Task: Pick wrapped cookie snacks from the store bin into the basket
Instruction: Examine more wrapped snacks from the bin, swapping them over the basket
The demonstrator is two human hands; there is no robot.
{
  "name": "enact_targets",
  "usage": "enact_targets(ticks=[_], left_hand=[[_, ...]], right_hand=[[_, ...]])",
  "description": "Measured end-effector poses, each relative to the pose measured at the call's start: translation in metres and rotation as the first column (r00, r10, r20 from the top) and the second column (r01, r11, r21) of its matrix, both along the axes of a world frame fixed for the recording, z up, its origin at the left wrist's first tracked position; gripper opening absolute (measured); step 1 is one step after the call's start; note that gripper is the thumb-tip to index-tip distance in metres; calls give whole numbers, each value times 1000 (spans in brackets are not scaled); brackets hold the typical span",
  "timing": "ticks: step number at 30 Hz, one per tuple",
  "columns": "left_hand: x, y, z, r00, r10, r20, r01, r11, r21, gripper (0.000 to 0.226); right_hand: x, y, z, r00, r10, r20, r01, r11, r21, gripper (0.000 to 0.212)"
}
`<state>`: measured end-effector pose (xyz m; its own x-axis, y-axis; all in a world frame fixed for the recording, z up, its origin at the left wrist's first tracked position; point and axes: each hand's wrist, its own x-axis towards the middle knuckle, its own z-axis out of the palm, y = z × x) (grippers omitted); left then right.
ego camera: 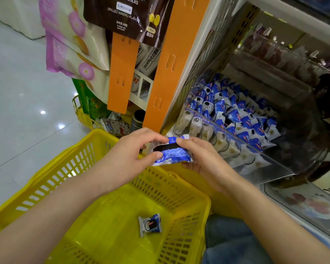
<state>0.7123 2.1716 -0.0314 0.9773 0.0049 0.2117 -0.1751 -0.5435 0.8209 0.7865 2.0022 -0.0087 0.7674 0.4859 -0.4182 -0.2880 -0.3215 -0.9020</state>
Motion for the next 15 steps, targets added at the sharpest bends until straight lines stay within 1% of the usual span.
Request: enact_targets(ticks=[3,5,8,12,15], left_hand=[[-4,-1,-3,997,14,80,-31,976,215,30],[-6,-1,-2,993,29,115,-62,951,302,31],[-8,-4,3,989,47,142,-102,905,413,34],[-7,-11,3,993,52,103,-98,849,519,37],[-5,-14,-1,993,67,93,-106,848,520,37]], right_hand=[[-5,-1,1,998,49,-49,-44,994,98,31],[-7,0,3,995,88,-55,-79,987,139,40],[-10,2,0,997,76,-5,-75,986,152,32],[-12,5,-5,997,35,71,-44,991,128,27],[-14,7,-9,994,-10,110,-2,993,115,28]])
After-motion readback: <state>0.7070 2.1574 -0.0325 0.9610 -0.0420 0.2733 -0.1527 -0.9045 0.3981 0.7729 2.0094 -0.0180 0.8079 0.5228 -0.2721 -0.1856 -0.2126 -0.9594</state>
